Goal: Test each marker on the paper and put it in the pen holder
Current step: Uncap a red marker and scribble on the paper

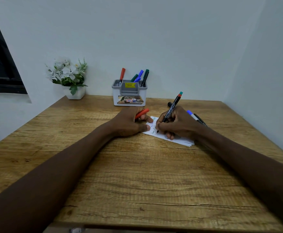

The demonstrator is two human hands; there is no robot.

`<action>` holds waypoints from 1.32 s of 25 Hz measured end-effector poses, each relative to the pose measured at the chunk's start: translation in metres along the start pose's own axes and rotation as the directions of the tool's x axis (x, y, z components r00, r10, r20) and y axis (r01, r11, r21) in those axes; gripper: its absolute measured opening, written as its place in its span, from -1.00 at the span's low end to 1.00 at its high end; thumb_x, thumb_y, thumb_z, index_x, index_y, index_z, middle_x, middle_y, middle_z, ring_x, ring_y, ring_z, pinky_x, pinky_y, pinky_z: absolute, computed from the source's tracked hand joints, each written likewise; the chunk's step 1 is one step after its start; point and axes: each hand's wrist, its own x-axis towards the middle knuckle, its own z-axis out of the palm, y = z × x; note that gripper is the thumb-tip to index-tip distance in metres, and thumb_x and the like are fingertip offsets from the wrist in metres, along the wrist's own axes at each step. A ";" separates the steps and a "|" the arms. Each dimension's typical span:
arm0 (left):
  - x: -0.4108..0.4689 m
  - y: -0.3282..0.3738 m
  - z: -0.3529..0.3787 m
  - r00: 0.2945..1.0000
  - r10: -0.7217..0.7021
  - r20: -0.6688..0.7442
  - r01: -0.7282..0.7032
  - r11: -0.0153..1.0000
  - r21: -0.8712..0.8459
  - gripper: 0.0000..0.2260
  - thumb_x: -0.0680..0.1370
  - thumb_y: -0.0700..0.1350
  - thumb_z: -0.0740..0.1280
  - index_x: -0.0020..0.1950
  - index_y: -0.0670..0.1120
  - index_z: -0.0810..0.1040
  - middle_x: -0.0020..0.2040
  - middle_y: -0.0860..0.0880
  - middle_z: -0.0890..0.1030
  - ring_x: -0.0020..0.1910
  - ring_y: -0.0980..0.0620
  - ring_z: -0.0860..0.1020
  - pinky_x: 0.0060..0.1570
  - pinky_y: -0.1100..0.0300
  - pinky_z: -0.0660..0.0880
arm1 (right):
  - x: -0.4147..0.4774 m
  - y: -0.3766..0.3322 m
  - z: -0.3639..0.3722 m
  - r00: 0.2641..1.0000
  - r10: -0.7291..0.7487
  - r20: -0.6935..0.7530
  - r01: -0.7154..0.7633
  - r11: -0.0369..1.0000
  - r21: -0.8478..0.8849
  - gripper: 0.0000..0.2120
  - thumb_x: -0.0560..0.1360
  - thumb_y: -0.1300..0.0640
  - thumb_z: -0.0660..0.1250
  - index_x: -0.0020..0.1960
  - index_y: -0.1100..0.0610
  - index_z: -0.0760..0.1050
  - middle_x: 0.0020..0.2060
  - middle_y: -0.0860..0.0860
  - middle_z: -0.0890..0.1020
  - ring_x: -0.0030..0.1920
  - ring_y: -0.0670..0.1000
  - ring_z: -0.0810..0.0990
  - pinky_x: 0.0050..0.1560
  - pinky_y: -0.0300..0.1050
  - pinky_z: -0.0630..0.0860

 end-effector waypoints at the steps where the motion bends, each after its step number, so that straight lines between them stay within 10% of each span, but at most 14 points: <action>1: 0.000 -0.001 0.000 1.000 0.002 0.000 -0.002 1.000 -0.005 -0.69 0.48 -0.12 0.53 0.06 -0.26 0.52 0.09 0.09 0.72 0.18 0.31 0.58 0.29 0.25 0.37 | 0.000 -0.001 0.000 1.000 -0.001 0.000 0.001 1.000 -0.004 -0.87 0.55 0.26 0.41 -0.11 0.34 0.64 -0.39 0.21 0.67 -0.47 0.05 0.59 -0.37 -0.15 0.58; 33: -0.001 0.001 0.000 0.999 0.035 0.002 -0.035 0.999 0.010 -0.73 0.48 -0.11 0.53 0.00 -0.23 0.53 0.08 0.10 0.72 0.19 0.29 0.58 0.33 0.16 0.42 | 0.002 -0.003 0.002 0.996 0.054 -0.068 -0.057 0.998 -0.035 -0.85 0.55 0.25 0.40 -0.12 0.36 0.60 -0.47 0.14 0.62 -0.52 0.04 0.57 -0.44 -0.17 0.51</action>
